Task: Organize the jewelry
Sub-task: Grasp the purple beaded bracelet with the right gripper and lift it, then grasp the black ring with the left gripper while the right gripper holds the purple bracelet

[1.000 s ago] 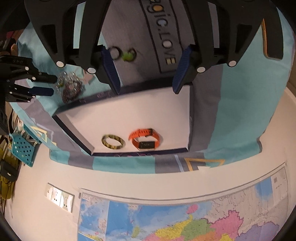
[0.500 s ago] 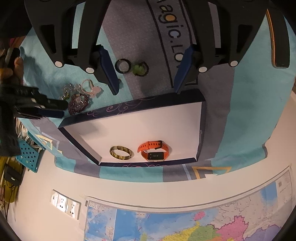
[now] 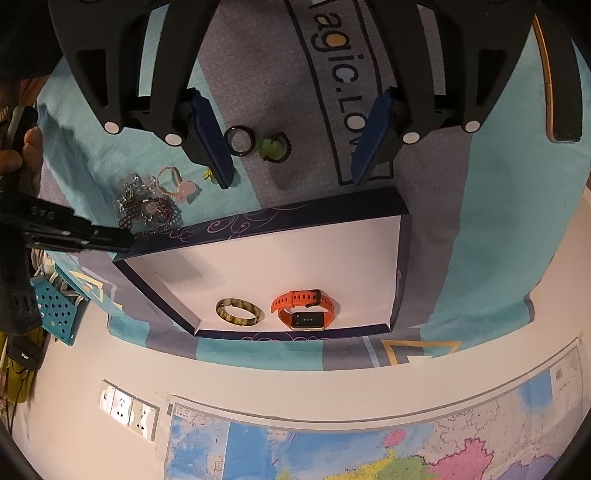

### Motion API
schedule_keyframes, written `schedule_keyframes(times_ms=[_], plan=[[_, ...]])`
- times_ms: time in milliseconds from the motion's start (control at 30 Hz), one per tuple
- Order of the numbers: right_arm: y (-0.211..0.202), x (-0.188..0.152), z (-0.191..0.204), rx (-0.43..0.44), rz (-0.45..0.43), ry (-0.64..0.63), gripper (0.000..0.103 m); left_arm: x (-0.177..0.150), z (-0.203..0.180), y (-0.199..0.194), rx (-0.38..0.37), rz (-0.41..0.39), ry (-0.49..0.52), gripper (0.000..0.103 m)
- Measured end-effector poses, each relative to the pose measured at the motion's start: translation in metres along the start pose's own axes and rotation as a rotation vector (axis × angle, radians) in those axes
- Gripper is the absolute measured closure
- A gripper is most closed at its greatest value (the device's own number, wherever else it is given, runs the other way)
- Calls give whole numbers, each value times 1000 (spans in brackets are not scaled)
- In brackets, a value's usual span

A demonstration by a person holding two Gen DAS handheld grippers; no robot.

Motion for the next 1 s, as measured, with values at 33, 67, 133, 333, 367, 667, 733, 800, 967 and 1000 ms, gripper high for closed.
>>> schedule_keyframes(times_ms=[33, 67, 133, 333, 367, 667, 733, 800, 967, 1000], plan=[[-3, 1, 3, 13, -8, -2, 96, -1, 0, 0, -2, 1, 1, 37], [-7, 3, 6, 27, -18, -4, 97, -2, 0, -1, -11, 2, 5, 37], [-14, 7, 13, 45, -38, -18, 97, -4, -2, -2, -28, 3, 19, 37], [-34, 14, 35, 84, -80, -70, 97, -15, -18, -8, -73, 8, 101, 37], [-36, 15, 37, 87, -85, -73, 97, -16, -22, -8, -77, 11, 113, 39], [-43, 11, 42, 91, -89, -71, 97, -18, -29, -9, -116, 16, 125, 51], [-41, 10, 42, 96, -84, -70, 97, -18, -28, -9, -123, 18, 122, 53], [-40, 9, 42, 92, -79, -73, 97, -19, -29, -9, -138, 24, 123, 60], [-37, 7, 43, 97, -70, -67, 97, -22, -37, -8, -161, 35, 144, 62], [-36, 6, 42, 98, -69, -65, 97, -22, -37, -5, -158, 45, 146, 62]])
Point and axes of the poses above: each gripper's, at about its wrist camera, not at the fingertips, and y roughly the way its jaws point, z to its left, x to its top, the point moved 5 cm from there along y, roughly the way its jaws point, and after that the axes turned 3 degrees about x, right-handed, at the moved point
